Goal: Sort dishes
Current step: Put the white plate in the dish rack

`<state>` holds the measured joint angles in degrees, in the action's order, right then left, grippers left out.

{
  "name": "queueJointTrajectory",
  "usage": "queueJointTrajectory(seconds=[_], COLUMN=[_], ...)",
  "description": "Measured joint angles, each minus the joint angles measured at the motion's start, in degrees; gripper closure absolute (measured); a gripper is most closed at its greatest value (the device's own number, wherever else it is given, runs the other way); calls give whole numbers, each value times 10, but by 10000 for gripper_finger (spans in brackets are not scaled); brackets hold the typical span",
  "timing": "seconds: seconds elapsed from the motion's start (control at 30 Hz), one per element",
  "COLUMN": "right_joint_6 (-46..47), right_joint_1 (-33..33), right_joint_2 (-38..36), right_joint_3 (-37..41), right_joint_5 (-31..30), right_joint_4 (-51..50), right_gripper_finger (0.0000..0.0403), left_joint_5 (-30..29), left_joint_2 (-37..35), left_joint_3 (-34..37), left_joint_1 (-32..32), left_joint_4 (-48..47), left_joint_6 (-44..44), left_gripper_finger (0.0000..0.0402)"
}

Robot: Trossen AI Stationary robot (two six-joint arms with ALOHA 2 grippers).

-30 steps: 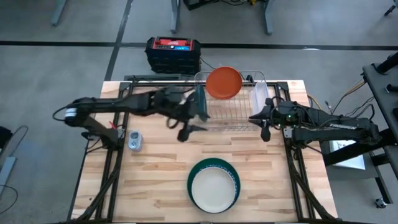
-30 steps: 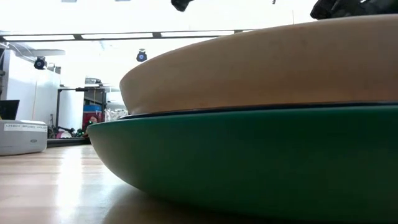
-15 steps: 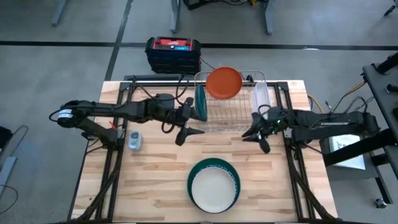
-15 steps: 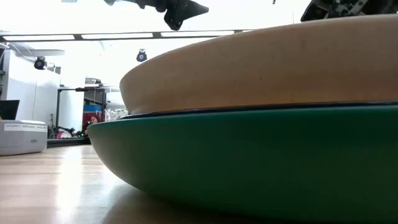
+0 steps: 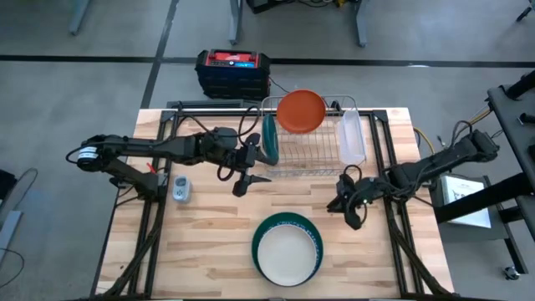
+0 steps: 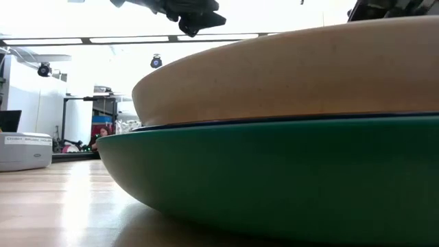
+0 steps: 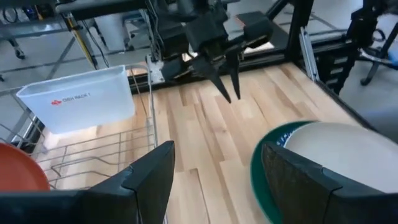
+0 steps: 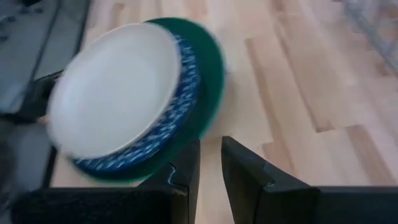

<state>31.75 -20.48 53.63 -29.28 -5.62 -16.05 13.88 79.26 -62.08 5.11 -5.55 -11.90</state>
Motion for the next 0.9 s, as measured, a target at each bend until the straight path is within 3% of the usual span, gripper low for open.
queueJointTrajectory(seconds=[0.27,0.5,0.7,0.9], right_joint_6=[32,84,92,88], right_joint_1=[-15,-31,-52,-66], right_joint_2=[109,190,228,244], right_joint_3=[-5,-32,-63,-89], right_joint_5=[-5,-5,-4,-4], right_joint_4=[83,86,87,90], right_gripper_finger=[302,267,251,251], left_joint_5=[0,1,2,2], left_joint_2=[0,12,18,25], left_joint_3=[0,0,0,0], left_joint_1=[0,-2,-4,-4], left_joint_4=[-16,-36,-36,-34], left_joint_6=[-6,37,41,112], left_gripper_finger=[171,171,171,171])
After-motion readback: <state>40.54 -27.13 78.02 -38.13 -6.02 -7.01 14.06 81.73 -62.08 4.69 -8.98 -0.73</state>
